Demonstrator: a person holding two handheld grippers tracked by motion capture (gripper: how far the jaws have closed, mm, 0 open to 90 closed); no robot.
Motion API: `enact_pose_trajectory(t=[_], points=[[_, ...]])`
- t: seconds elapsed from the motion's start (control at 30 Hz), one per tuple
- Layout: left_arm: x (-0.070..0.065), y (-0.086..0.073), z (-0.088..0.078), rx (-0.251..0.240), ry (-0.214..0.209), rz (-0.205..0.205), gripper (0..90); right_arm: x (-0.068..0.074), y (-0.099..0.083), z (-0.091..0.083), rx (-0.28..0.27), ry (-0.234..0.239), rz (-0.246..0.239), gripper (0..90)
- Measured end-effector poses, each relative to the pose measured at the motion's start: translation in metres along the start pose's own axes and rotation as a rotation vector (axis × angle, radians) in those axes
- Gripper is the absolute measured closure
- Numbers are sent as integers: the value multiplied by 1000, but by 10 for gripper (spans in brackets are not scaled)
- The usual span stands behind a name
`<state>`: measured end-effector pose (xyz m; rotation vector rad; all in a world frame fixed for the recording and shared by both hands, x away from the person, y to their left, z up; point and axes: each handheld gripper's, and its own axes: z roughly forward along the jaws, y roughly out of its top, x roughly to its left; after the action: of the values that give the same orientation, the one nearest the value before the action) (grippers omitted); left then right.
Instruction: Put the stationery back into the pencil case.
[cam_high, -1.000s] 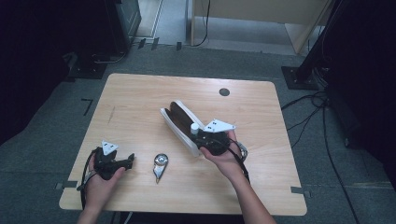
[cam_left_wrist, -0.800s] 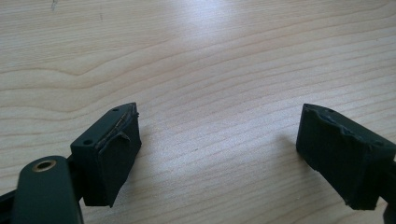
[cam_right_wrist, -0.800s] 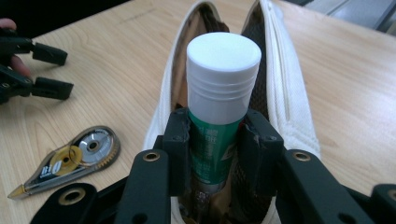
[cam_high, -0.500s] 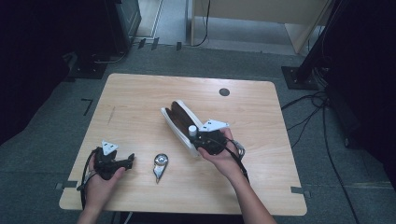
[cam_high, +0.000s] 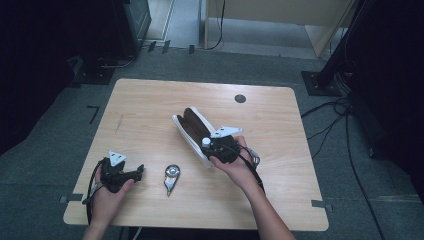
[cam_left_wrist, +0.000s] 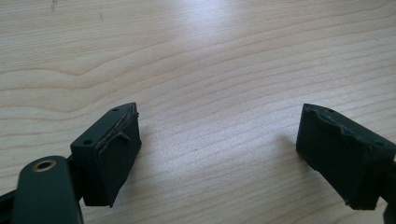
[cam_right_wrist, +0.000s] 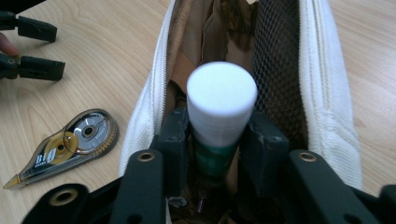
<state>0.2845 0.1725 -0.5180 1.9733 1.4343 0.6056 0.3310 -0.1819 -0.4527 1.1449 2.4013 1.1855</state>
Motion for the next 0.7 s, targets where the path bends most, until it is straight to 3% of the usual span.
enact_pose_trajectory(t=[0.1, 0.2, 0.47, 0.7], points=[[0, 0, 0, 0, 0, 0, 139, 0, 1, 1, 10, -25, -1, 651], [0, 0, 0, 0, 0, 0, 139, -1, 1, 0, 8, -16, 0, 643], [0, 0, 0, 1, -1, 3, 139, 2, 3, -16, -63, -23, -4, 644], [0, 0, 0, 0, -1, 3, 139, 3, 9, -12, -51, -33, -24, 654]])
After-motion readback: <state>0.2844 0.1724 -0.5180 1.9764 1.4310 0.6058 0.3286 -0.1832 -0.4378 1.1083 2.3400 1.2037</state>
